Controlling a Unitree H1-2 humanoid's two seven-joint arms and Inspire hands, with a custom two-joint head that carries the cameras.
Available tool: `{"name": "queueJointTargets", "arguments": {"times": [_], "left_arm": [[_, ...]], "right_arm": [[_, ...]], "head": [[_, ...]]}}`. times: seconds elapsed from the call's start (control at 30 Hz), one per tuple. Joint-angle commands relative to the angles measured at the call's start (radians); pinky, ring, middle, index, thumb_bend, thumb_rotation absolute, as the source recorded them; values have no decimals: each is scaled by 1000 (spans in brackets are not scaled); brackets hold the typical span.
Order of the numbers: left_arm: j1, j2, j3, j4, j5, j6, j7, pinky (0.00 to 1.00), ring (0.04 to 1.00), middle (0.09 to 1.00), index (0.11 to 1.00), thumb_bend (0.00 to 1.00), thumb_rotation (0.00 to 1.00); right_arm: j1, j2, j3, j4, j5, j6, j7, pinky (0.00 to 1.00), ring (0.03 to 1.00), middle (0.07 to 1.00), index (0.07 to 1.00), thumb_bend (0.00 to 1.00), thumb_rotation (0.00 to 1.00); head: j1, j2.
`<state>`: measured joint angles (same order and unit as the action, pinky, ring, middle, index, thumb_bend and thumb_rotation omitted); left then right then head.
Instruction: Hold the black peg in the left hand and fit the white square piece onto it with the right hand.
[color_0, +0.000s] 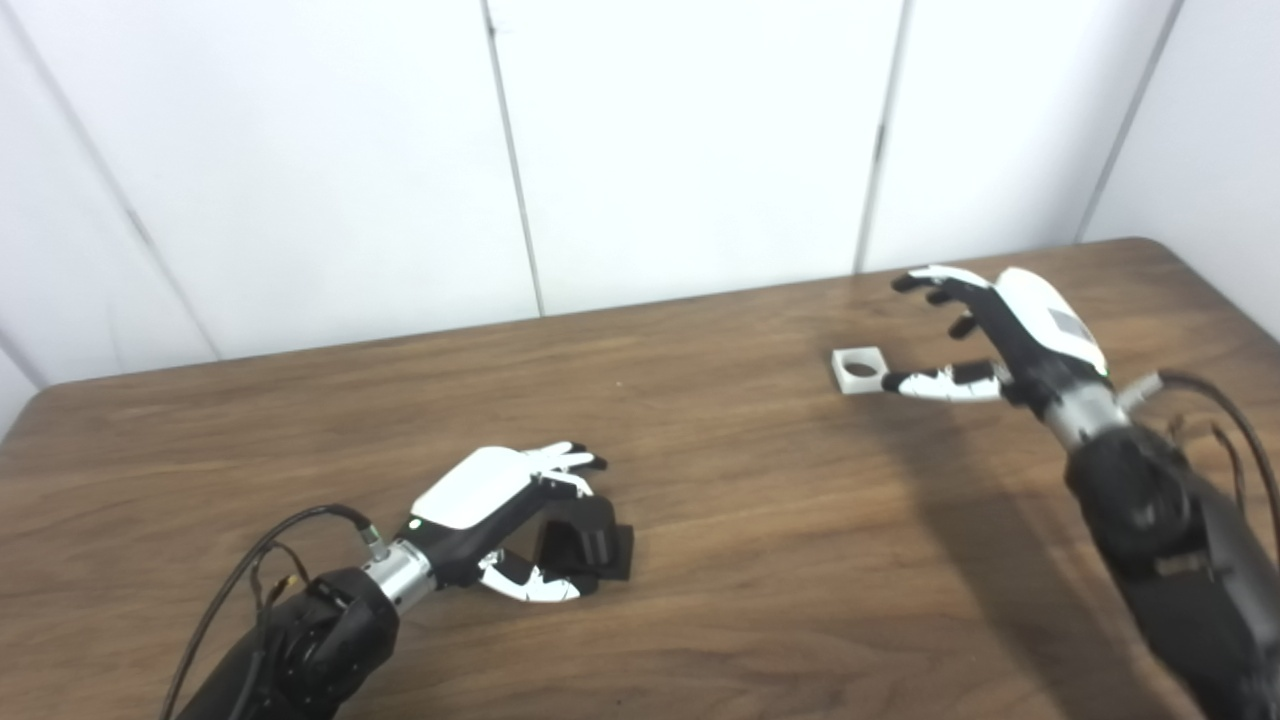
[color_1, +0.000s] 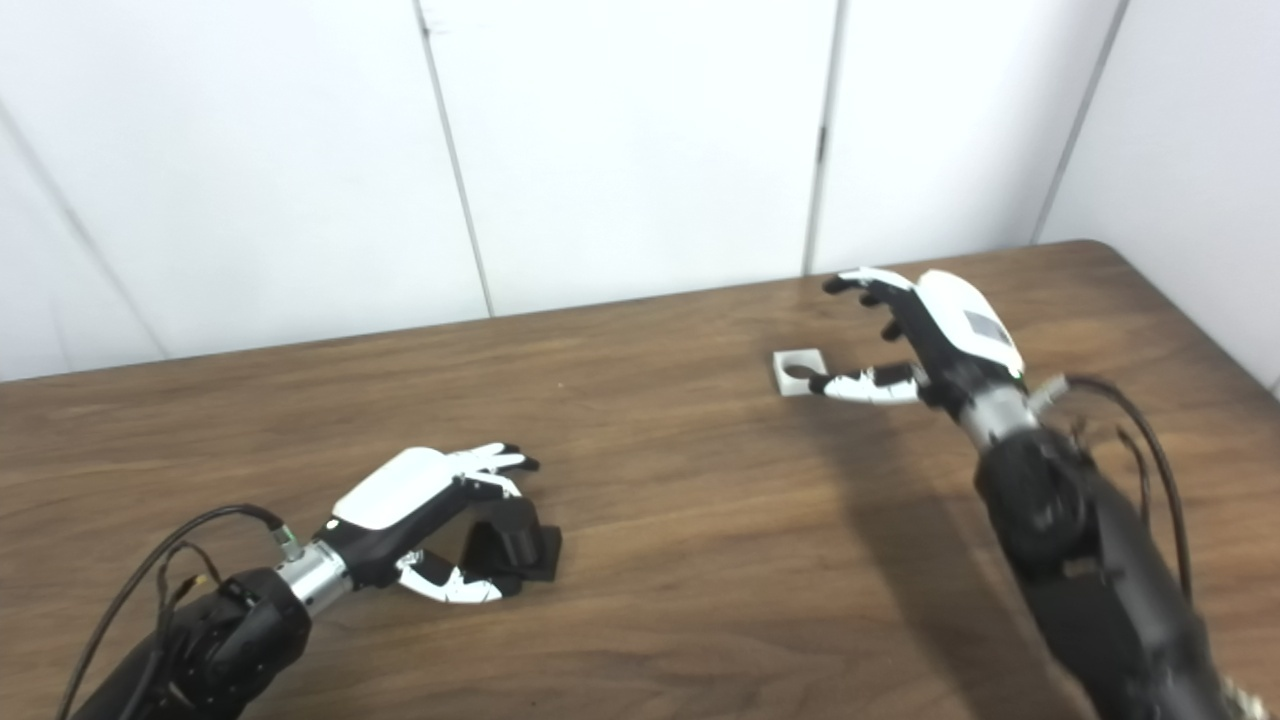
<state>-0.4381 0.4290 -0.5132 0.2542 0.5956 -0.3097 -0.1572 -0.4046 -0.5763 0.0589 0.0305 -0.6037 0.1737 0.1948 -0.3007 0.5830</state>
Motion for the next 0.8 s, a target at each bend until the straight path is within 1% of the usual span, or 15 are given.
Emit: {"name": "queueJointTargets", "arguments": {"times": [0.0, 0.07, 0.13, 0.17, 0.23, 0.3, 0.47, 0.67, 0.77], "left_arm": [[44, 48, -24, 89, 85, 54, -57, 899, 951, 905, 581, 852, 136], [48, 46, -26, 90, 84, 55, -57, 900, 950, 904, 582, 857, 128], [49, 44, -28, 95, 85, 54, -55, 899, 948, 903, 582, 859, 123], [49, 43, -29, 99, 85, 54, -55, 905, 949, 904, 584, 855, 130], [50, 43, -29, 98, 85, 55, -55, 912, 953, 908, 586, 849, 135], [52, 44, -28, 95, 86, 51, -51, 904, 951, 904, 583, 854, 129], [62, 49, -23, 72, 84, 64, -61, 909, 950, 904, 582, 848, 123], [71, 47, -11, 68, 74, 64, -66, 912, 946, 902, 576, 848, 111], [72, 46, -10, 73, 73, 61, -63, 914, 952, 905, 580, 843, 120]], "right_arm": [[-100, -58, 25, 2, -24, 31, 75, 689, 892, 931, 825, 776, 381], [-142, -80, 63, 39, -24, 60, 148, 724, 931, 968, 853, 855, 434], [-173, -91, 94, 77, -31, 73, 187, 758, 956, 983, 862, 900, 449], [-187, -95, 110, 99, -38, 75, 198, 797, 965, 986, 860, 912, 440], [-211, -95, 136, 140, -56, 82, 207, 889, 976, 984, 850, 884, 401], [-223, -94, 152, 167, -66, 80, 203, 930, 977, 981, 843, 858, 379], [-256, -85, 188, 250, -82, 66, 191, 937, 973, 975, 832, 868, 362], [-280, -76, 221, 314, -96, 60, 191, 970, 986, 982, 847, 864, 387], [-293, -73, 243, 342, -97, 58, 208, 993, 998, 996, 865, 898, 428]], "head": [[2, -1], [5, 0], [6, 0], [6, -1], [9, -3], [13, -3], [15, 1], [29, 3], [32, 4]]}}
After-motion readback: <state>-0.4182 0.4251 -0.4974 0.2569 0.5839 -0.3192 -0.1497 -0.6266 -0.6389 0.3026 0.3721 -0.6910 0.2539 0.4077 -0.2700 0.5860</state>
